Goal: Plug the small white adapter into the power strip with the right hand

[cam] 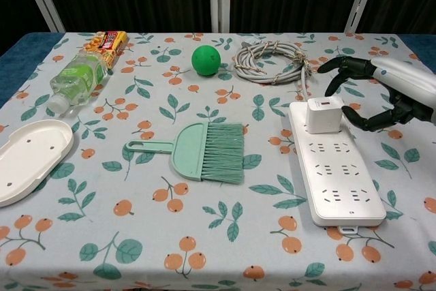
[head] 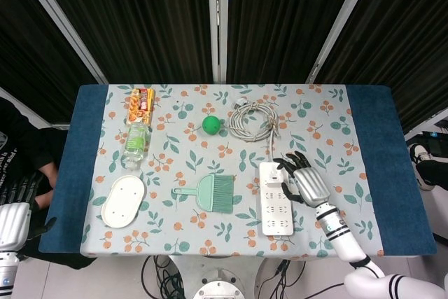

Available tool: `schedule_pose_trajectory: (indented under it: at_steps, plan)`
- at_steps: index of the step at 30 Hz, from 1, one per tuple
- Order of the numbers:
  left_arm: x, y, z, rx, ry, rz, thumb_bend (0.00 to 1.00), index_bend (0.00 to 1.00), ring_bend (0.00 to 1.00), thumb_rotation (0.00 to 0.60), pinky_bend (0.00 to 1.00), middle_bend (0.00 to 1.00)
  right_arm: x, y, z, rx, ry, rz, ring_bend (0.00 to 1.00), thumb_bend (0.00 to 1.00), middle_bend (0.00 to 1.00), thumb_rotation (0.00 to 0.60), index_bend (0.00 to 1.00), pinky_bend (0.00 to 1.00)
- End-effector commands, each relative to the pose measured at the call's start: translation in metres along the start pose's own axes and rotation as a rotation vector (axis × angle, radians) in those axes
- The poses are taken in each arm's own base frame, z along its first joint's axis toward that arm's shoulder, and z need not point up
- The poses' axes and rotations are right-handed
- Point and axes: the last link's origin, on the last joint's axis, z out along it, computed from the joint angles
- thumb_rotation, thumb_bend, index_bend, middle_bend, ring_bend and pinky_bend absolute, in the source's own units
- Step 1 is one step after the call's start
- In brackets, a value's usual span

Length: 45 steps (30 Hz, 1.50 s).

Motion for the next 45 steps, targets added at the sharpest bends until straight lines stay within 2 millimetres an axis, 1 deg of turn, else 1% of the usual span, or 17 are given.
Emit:
schedule_pose_trajectory:
  at_steps: [1, 4, 6, 7, 8, 9, 10, 12, 14, 15, 18, 21, 24, 27, 36, 45]
  plan:
    - [0.001, 0.0, 0.0, 0.001, 0.0, 0.001, 0.15, 0.0, 0.0, 0.6, 0.0, 0.0, 0.018, -0.01, -0.008, 0.041, 0.018, 0.019, 0.08, 0.45, 0.28, 0.6, 0.15, 0.0]
    - [0.002, 0.001, 0.0, -0.003, 0.002, 0.002, 0.15, 0.0, 0.0, 0.6, 0.0, 0.0, 0.033, -0.023, -0.014, 0.09, 0.035, 0.06, 0.09, 0.45, 0.3, 0.6, 0.16, 0.0]
    - [0.002, 0.002, 0.001, -0.007, 0.003, 0.002, 0.15, 0.0, 0.0, 0.6, 0.0, 0.0, 0.04, -0.034, -0.016, 0.12, 0.055, 0.119, 0.15, 0.45, 0.35, 0.6, 0.24, 0.01]
    - [0.002, 0.003, 0.001, -0.007, 0.003, 0.002, 0.15, 0.0, 0.0, 0.6, 0.0, 0.0, 0.04, -0.038, -0.016, 0.13, 0.057, 0.154, 0.19, 0.45, 0.37, 0.6, 0.29, 0.05]
    - [0.002, 0.003, 0.001, -0.009, 0.003, 0.003, 0.15, 0.0, 0.0, 0.6, 0.0, 0.0, 0.04, -0.041, -0.014, 0.136, 0.055, 0.21, 0.24, 0.45, 0.41, 0.6, 0.36, 0.12]
    - [0.002, 0.004, 0.001, -0.009, 0.003, 0.002, 0.15, 0.0, 0.0, 0.6, 0.0, 0.0, 0.038, -0.044, -0.013, 0.134, 0.05, 0.262, 0.3, 0.45, 0.45, 0.6, 0.43, 0.22]
    - [0.002, 0.004, 0.001, -0.01, 0.003, 0.002, 0.15, 0.0, 0.0, 0.6, 0.0, 0.0, 0.036, -0.045, -0.01, 0.129, 0.039, 0.318, 0.34, 0.45, 0.49, 0.6, 0.48, 0.29]
    - [0.002, 0.004, 0.001, -0.011, 0.002, 0.003, 0.15, 0.0, 0.0, 0.6, 0.0, 0.0, 0.029, -0.047, -0.005, 0.117, -0.013, 0.434, 0.48, 0.45, 0.61, 0.6, 0.61, 0.49]
    - [0.002, 0.004, 0.001, -0.008, -0.001, 0.004, 0.15, 0.0, 0.0, 0.6, 0.0, 0.0, 0.022, -0.047, 0.002, 0.097, -0.048, 0.533, 0.57, 0.46, 0.68, 0.6, 0.69, 0.59]
    - [0.002, 0.004, 0.001, -0.007, -0.002, 0.004, 0.15, 0.0, 0.0, 0.6, 0.0, 0.0, 0.019, -0.046, 0.005, 0.087, -0.059, 0.571, 0.63, 0.48, 0.72, 0.6, 0.75, 0.65]
    - [0.002, 0.004, 0.001, -0.005, -0.002, 0.004, 0.15, 0.0, 0.0, 0.6, 0.0, 0.0, 0.01, -0.048, 0.013, 0.057, -0.104, 0.727, 0.75, 0.57, 0.82, 0.6, 0.86, 0.76]
    - [0.002, 0.004, 0.001, -0.006, -0.003, 0.006, 0.15, 0.0, 0.0, 0.6, 0.0, 0.0, 0.003, -0.05, 0.018, 0.026, -0.169, 0.859, 0.83, 0.63, 0.89, 0.6, 0.94, 0.83]
    - [0.001, 0.004, 0.001, -0.003, -0.007, 0.006, 0.15, 0.0, 0.0, 0.6, 0.0, 0.0, -0.002, -0.049, 0.024, -0.004, -0.212, 0.94, 0.85, 0.64, 0.91, 0.6, 0.96, 0.85]
    - [0.001, 0.004, 0.001, 0.0, -0.011, 0.006, 0.15, 0.0, 0.0, 0.6, 0.0, 0.0, -0.007, -0.047, 0.028, -0.024, -0.245, 0.988, 0.85, 0.66, 0.91, 0.6, 0.96, 0.86]
    - [0.0, 0.003, 0.003, 0.002, -0.017, 0.006, 0.15, 0.0, 0.0, 0.6, 0.0, 0.0, -0.013, -0.04, 0.031, -0.033, -0.251, 1.003, 0.85, 0.67, 0.91, 0.6, 0.96, 0.86]
    - [-0.001, 0.004, 0.003, 0.0, -0.02, 0.008, 0.15, 0.0, 0.0, 0.6, 0.0, 0.0, -0.013, -0.031, 0.029, -0.05, -0.238, 1.018, 0.85, 0.67, 0.91, 0.6, 0.96, 0.86]
